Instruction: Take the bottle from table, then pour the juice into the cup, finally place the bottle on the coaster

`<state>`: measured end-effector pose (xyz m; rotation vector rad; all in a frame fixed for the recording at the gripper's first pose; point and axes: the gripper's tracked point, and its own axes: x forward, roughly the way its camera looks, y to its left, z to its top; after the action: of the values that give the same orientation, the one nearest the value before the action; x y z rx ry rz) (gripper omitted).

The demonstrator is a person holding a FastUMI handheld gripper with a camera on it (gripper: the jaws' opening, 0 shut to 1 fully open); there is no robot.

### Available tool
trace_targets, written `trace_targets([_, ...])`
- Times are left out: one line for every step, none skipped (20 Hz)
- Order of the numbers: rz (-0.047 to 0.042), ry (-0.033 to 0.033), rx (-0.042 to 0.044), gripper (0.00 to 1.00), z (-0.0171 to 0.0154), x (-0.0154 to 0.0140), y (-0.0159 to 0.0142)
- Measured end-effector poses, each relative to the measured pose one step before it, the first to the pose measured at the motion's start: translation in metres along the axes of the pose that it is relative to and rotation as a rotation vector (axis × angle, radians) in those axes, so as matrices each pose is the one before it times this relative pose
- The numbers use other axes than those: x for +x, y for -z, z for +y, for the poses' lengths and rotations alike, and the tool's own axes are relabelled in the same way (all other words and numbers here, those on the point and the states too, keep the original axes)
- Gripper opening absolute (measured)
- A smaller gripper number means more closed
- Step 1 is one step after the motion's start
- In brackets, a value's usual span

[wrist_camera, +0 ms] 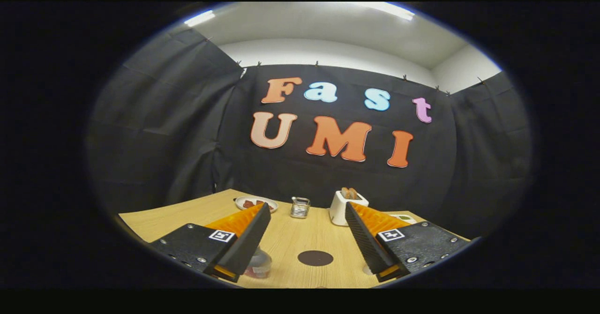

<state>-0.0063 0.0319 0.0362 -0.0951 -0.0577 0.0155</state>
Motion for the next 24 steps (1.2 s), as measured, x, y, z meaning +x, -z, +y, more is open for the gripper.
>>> trace_targets([-0.01034, 0.02052, -0.00622, 0.95, -0.00483, -0.00099, -0.00366])
trace_targets([-0.0099, 0.00511, -0.00569, 0.95, -0.00014, -0.00139, -0.00338])
trace_targets([-0.01435, -0.00918, 0.00341, 0.95, 0.00608, -0.00148, -0.00386])
trace_targets([-0.01467, -0.01695, 0.00448, 0.95, 0.00513, -0.00023, -0.00355])
trace_targets([-0.00749, -0.0032, 0.00728, 0.95, 0.00176, -0.00086, -0.00299])
trace_targets([-0.00098, 0.00114, 0.0087, 0.95, -0.00021, -0.00074, -0.00031])
trace_targets([-0.00105, -0.00356, 0.00732, 0.95, 0.00099, -0.00125, 0.00063])
trace_targets([-0.00043, -0.00074, 0.00395, 0.95, 0.00167, -0.00063, 0.00034])
trace_targets([0.00053, 0.00385, 0.00167, 0.95, 0.00078, -0.00215, 0.00246])
trace_targets([0.00459, 0.00391, 0.0023, 0.95, 0.0015, -0.00296, 0.00332])
trace_targets([0.00264, -0.00065, 0.00423, 0.95, 0.00362, -0.00306, 0.0048])
trace_targets([0.00245, -0.00119, 0.00522, 0.95, 0.00485, -0.00385, 0.00591])
trace_targets([0.00297, 0.00811, 0.0083, 0.95, 0.0025, -0.00354, 0.00788])
trace_targets([0.01002, -0.01234, 0.00898, 0.95, 0.00647, -0.00447, 0.00932])
trace_targets([0.01186, -0.01133, 0.00683, 0.95, 0.00944, -0.00342, 0.01236])
trace_targets([0.01603, -0.00298, 0.00582, 0.95, 0.00487, -0.00257, 0.01198])
trace_targets([0.01426, 0.00107, 0.00383, 0.95, 0.00252, -0.00369, 0.01272])
trace_targets([0.01344, 0.00477, 0.00577, 0.95, 0.00177, -0.00295, 0.01088])
trace_targets([0.01543, 0.01351, 0.0062, 0.95, 0.00071, -0.00247, 0.0127])
trace_targets([0.00941, 0.00273, 0.00504, 0.95, 0.00152, -0.00144, 0.01021])
trace_targets([0.01906, -0.00704, -0.00031, 0.95, 0.00617, 0.00153, 0.01081])
trace_targets([0.01734, -0.00455, -0.00476, 0.95, 0.00346, 0.0011, 0.01043])
trace_targets([0.01921, -0.00675, -0.00632, 0.95, 0.00245, 0.00202, 0.0115])
trace_targets([0.01282, -0.00536, -0.00901, 0.95, 0.00259, 0.00203, 0.00867])
